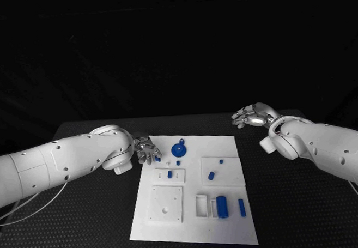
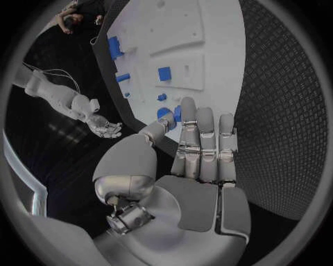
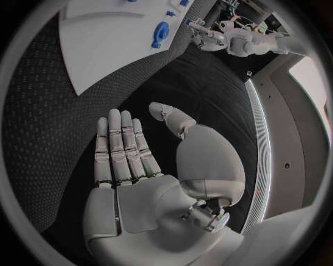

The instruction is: Assemble the parts on the task board

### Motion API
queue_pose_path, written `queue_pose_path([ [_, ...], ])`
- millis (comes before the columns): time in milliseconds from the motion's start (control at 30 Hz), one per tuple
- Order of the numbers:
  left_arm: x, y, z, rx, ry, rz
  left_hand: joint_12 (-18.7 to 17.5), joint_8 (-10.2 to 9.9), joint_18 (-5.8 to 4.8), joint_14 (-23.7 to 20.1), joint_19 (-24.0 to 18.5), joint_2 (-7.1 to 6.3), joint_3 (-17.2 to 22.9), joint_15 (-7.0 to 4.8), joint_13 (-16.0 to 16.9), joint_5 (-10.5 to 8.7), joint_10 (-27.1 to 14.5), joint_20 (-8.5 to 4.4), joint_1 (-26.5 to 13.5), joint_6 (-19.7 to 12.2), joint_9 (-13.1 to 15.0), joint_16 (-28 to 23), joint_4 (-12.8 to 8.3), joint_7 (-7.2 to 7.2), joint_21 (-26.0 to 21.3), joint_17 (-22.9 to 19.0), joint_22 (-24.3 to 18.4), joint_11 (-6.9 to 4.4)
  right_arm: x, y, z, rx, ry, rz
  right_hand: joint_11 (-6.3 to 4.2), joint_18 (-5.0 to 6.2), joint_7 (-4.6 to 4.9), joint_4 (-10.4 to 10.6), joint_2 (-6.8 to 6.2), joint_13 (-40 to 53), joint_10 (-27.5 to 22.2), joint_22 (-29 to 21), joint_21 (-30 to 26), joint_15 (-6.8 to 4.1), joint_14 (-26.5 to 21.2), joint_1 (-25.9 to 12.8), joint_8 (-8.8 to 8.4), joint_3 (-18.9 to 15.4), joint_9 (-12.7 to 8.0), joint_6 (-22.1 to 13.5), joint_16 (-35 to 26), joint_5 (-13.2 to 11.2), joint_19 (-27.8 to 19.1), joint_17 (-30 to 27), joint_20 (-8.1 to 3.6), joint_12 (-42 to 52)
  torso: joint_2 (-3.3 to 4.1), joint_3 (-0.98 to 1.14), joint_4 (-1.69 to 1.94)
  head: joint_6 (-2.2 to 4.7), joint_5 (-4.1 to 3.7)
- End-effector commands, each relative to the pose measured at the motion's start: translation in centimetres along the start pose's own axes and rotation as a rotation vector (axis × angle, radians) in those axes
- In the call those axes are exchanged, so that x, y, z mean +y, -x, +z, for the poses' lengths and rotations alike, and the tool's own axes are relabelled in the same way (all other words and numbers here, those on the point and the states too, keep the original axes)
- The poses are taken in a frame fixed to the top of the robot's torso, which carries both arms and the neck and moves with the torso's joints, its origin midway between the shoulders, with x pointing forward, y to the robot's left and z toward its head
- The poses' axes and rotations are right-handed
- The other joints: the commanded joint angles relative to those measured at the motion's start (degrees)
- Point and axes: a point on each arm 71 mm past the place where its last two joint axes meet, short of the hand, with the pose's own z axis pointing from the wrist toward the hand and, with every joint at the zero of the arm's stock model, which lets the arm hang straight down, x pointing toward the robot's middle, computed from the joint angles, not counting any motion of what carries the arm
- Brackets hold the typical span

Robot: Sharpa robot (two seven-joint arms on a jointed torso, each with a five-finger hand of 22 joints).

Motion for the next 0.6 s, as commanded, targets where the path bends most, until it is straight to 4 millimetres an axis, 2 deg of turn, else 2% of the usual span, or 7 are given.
queue_pose_path([
  [33, -0.2, -0.1, -0.6, -0.048, -0.015, 0.023, 0.22, 0.21, 0.57, 0.39, 0.50, -0.70, 0.31, -0.15, 0.11, 0.36, 0.42, -5.32, 0.03, 2.47, 0.08, 0.36, 0.07, -2.22, 0.24, 0.09, 0.07, -0.10, 0.0, 0.0, 0.0, 0.010, 0.006, 0.002, 0.00, 0.65, 0.41, -0.13, -0.15, -0.09, 0.11, 0.94, -0.27, -0.12, -0.40, -0.47, 0.29, -0.31, -0.09, -0.07, 0.35, 0.22, 0.03, -0.06, 0.29, -0.19, 0.06, -0.02, -0.12, 0.03, 0.20],
  [300, 0.1, -1.4, -1.6, -0.050, -0.023, 0.059, 0.21, 0.20, 0.53, 0.52, 0.63, -0.93, 0.51, -0.23, 0.33, 0.28, 0.53, -5.42, 0.04, 2.62, 0.13, 0.42, 0.34, -2.27, 0.27, 0.10, 0.17, -0.15, 0.0, 0.0, -0.1, 0.007, 0.006, 0.002, 0.00, 0.66, 0.41, -0.14, -0.16, -0.10, 0.11, 0.95, -0.30, -0.12, -0.40, -0.44, 0.30, -0.32, -0.10, -0.06, 0.36, 0.23, 0.04, -0.07, 0.30, -0.19, 0.05, 0.02, -0.02, -0.38, 0.37],
  [433, 0.1, -1.7, -1.9, -0.045, -0.027, 0.061, 0.21, 0.20, 0.52, 0.58, 0.68, -1.01, 0.58, -0.26, 0.42, 0.27, 0.57, -5.46, 0.07, 2.69, 0.15, 0.45, 0.41, -2.29, 0.28, 0.11, 0.21, -0.17, 0.0, 0.1, -0.1, 0.007, 0.006, 0.002, 0.00, 0.66, 0.41, -0.14, -0.16, -0.10, 0.12, 0.96, -0.31, -0.12, -0.40, -0.44, 0.30, -0.32, -0.11, -0.06, 0.37, 0.23, 0.05, -0.07, 0.30, -0.19, 0.08, -0.05, -0.14, -0.51, 0.42],
  [600, -0.1, -2.0, -2.0, -0.050, -0.034, 0.088, 0.22, 0.20, 0.51, 0.68, 0.77, -1.13, 0.66, -0.31, 0.55, 0.28, 0.65, -5.52, 0.12, 2.77, 0.18, 0.51, 0.48, -2.32, 0.32, 0.12, 0.27, -0.22, 0.0, 0.1, -0.1, 0.007, 0.006, 0.002, 0.00, 0.66, 0.41, -0.14, -0.16, -0.10, 0.11, 0.97, -0.33, -0.12, -0.40, -0.44, 0.31, -0.32, -0.11, -0.06, 0.38, 0.23, 0.06, -0.08, 0.30, -0.19, 0.09, -0.02, -0.16, -0.67, 0.43],
])
